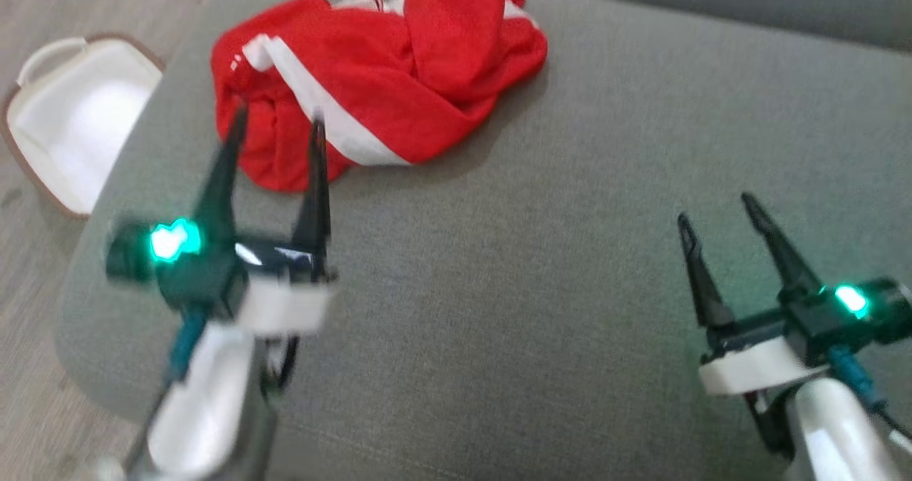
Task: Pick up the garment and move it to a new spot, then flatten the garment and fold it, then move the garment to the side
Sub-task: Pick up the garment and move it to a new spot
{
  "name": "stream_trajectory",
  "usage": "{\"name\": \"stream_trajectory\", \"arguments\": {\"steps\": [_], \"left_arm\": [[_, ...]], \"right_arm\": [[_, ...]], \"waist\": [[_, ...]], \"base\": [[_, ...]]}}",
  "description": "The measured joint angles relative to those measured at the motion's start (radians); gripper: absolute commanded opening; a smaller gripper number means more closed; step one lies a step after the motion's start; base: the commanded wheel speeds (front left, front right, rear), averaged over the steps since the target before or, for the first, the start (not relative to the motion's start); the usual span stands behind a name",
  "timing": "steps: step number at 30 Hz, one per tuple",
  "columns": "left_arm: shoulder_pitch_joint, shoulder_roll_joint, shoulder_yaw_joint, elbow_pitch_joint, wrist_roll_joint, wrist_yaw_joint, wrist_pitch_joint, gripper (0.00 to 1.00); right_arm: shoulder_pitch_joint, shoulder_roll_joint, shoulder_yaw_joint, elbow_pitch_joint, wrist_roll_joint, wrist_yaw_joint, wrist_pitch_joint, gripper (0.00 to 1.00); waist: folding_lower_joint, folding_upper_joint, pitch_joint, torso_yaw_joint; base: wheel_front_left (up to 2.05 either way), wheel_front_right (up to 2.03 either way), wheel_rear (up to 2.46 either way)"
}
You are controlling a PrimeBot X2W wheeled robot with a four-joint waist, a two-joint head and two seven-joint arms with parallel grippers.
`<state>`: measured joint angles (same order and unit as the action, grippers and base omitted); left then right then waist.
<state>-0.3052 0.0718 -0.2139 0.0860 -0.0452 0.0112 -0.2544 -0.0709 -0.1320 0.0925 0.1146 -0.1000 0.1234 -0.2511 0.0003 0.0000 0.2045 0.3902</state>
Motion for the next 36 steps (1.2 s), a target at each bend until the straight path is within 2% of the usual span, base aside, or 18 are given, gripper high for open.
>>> {"name": "stream_trajectory", "arguments": {"steps": [4, 7, 13, 16, 20, 25, 31, 32, 33, 36], "left_arm": [[-0.212, 0.023, 0.002, 0.044, -0.002, -0.073, -0.003, 1.0], [-0.382, 0.024, 0.004, 0.149, -0.057, -0.112, 0.0, 1.0], [-0.732, 0.037, -0.031, 0.417, -0.185, -0.136, 0.167, 1.0], [-0.863, 0.05, -0.095, 0.531, -0.265, -0.14, 0.267, 1.0], [-0.947, 0.064, -0.186, 0.672, -0.342, -0.143, 0.379, 1.0], [-0.953, 0.111, -0.268, 0.871, -0.374, -0.143, 0.524, 1.0], [-0.964, 0.118, -0.308, 0.906, -0.418, -0.143, 0.52, 1.0], [-0.966, 0.124, -0.322, 0.907, -0.425, -0.143, 0.508, 0.48], [-0.965, 0.128, -0.342, 0.908, -0.435, -0.143, 0.499, 0.0], [-0.952, 0.131, -0.405, 0.906, -0.467, -0.143, 0.467, 0.0]], "right_arm": [[-0.037, -0.04, 0.001, -0.025, 0.0, 0.0, 0.0, 1.0], [-0.058, -0.061, 0.005, -0.036, 0.0, 0.0, 0.0, 1.0], [-0.111, -0.119, 0.017, -0.081, -0.007, 0.0, -0.002, 1.0], [-0.135, -0.147, 0.001, -0.112, -0.007, 0.0, -0.004, 1.0], [-0.152, -0.164, -0.003, -0.145, -0.007, 0.0, -0.005, 1.0], [-0.186, -0.164, 0.008, -0.186, -0.007, 0.0, -0.009, 1.0], [-0.205, -0.155, 0.003, -0.199, -0.007, 0.001, -0.013, 1.0], [-0.206, -0.152, 0.0, -0.198, -0.007, 0.001, -0.013, 1.0], [-0.206, -0.151, -0.003, -0.194, -0.007, 0.001, -0.013, 1.0], [-0.203, -0.144, -0.009, -0.172, -0.005, 0.001, -0.013, 1.0]], "waist": [[0.0001, 0.0, 0.079, -0.004], [0.0001, 0.0, 0.137, -0.014], [0.0001, 0.0, 0.246, -0.058], [0.0001, -0.0001, 0.303, -0.083], [0.0001, 0.0, 0.371, -0.117], [-0.0001, 0.0, 0.429, -0.167], [-0.0003, 0.0, 0.457, -0.203], [-0.0002, 0.0, 0.456, -0.207], [-0.0002, 0.0, 0.452, -0.209], [-0.0003, 0.0, 0.429, -0.212]], "base": [[0.0, 0.0, 0.0], [0.0, 0.0, 0.0], [0.0, 0.0, 0.0], [0.0, 0.0, 0.0], [0.0, 0.0, 0.0], [0.0, 0.0, 0.0], [0.0, 0.0, 0.0], [0.0, 0.0, 0.0], [0.0, 0.0, 0.0], [0.0, 0.0, 0.0]]}}
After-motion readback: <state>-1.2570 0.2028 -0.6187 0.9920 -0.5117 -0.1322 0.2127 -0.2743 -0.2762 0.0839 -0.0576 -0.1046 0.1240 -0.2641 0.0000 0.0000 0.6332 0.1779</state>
